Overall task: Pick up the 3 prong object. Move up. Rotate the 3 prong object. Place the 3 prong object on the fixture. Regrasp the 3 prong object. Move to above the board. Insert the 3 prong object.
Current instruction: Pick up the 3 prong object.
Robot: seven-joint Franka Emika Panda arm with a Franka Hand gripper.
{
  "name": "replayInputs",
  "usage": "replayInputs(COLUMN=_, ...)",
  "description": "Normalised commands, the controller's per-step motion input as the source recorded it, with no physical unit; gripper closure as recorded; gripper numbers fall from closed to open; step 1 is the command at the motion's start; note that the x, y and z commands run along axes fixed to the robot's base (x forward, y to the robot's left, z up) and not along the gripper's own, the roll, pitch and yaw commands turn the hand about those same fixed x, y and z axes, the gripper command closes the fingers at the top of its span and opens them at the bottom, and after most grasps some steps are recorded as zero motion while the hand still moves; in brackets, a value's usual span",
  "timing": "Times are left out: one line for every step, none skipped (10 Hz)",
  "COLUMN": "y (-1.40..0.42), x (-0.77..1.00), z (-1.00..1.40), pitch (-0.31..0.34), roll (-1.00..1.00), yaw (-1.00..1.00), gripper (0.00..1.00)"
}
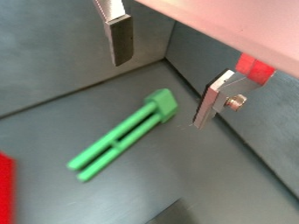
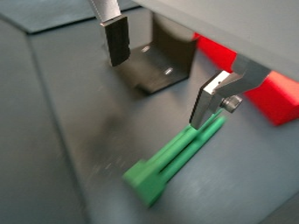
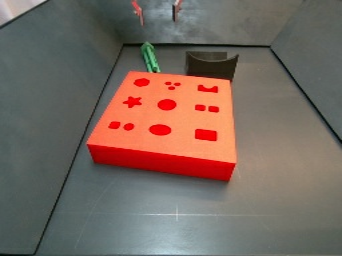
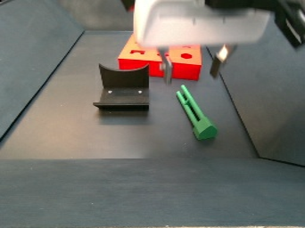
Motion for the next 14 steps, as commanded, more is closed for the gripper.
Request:
replayInputs(y=0.77, x=0.05, z=-0.98, pitch=0.0, roll=0.12, yaw=0.02, gripper=0.0)
replayInputs(y=0.17, x=0.71, z=-0.94, pitch=0.1, roll=0.19, yaw=-0.52, gripper=0.0)
replayInputs(y=0.08, x=0.55, z=-0.94, pitch=0.076, roll=0.19, yaw=-0.65, gripper=0.0)
replayInputs(y=0.03, x=0.03, z=-0.71, pitch=0.0, roll=0.05, yaw=-0.31, gripper=0.0)
replayInputs(y=0.0, x=-0.04, z=-0.33, pitch=-0.233, roll=-0.03, yaw=0.0, gripper=0.0)
replayInputs(y=0.0, x=-0.33, z=-0.64, pitch=-0.226, roll=0.12, yaw=0.0, gripper=0.0)
replayInputs(y=0.0, x=-0.71, z=-0.61, pitch=-0.239, roll=0.19, yaw=0.0, gripper=0.0)
replayInputs(y=0.0, x=-0.49, z=-0.14, pitch=-0.189, roll=0.0, yaw=0.0, gripper=0.0)
replayInputs(y=0.0, x=-0.19, z=0.0, pitch=-0.104, roll=-0.03, yaw=0.0, gripper=0.0)
replayInputs(y=0.0, x=-0.25, z=0.44, pitch=0.0, roll=0.04, yaw=0.0, gripper=0.0)
replayInputs(y=0.0, x=-0.27, z=0.18, pitch=-0.049, roll=0.0, yaw=0.0, gripper=0.0)
replayInputs(y=0.0, x=-0.25, z=0.29, pitch=0.0, roll=0.07, yaw=-0.03, gripper=0.0)
replayInputs(y=0.01, x=-0.13, z=-0.27, pitch=-0.023, roll=0.29, yaw=0.0, gripper=0.0)
replayInputs(y=0.11, x=-0.05, z=-0.79, pitch=-0.113, roll=0.24, yaw=0.0, gripper=0.0)
